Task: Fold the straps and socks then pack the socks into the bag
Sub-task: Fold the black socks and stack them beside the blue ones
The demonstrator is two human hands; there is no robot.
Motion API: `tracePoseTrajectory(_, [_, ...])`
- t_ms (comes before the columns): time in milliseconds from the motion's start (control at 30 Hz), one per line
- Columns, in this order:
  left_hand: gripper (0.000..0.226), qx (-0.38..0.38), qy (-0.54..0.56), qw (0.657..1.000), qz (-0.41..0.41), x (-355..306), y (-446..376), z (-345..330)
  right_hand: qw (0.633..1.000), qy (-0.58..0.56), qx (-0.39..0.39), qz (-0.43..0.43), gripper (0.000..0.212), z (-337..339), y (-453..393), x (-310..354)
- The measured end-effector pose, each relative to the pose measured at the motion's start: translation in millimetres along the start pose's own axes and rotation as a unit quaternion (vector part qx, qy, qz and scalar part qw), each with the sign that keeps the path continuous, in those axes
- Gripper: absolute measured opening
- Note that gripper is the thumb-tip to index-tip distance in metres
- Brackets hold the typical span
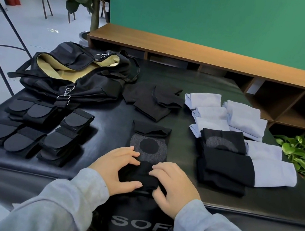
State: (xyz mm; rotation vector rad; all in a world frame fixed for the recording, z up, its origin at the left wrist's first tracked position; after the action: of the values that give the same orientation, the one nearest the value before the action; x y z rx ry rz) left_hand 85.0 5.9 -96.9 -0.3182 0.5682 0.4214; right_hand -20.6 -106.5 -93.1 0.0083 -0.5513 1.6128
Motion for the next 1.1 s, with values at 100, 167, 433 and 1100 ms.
tracePoseTrajectory(100, [0.09,-0.012,0.01,1.0,-0.003,0,1,1,0.998,-0.032,-0.027,-0.054,0.023,4,-2,-9])
tracePoseTrajectory(167, [0.089,-0.016,0.017,1.0,0.001,0,2,2,0.994,-0.051,-0.038,-0.094,0.028,7,-3,-14])
tracePoseTrajectory(433, [0.052,-0.089,0.061,0.987,0.119,9,-6,14,0.971,-0.07,-0.021,-0.229,0.029,11,-9,-29])
tracePoseTrajectory(1100, [0.037,-0.188,-0.036,0.981,0.036,3,-8,7,0.963,-0.031,-0.044,-0.263,0.024,11,-13,-24])
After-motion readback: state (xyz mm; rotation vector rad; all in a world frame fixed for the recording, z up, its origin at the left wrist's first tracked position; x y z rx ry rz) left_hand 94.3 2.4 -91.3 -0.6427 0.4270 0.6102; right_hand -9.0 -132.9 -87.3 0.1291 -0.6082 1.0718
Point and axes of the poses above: each hand's wrist, its own y-axis away from the middle knuckle, its own z-axis out of the back of the hand, x = y × z, the point moved 7 cm from there along -y, towards the middle knuckle, and after that the axes turned 5 degrees about x, right-handed, at the moved point
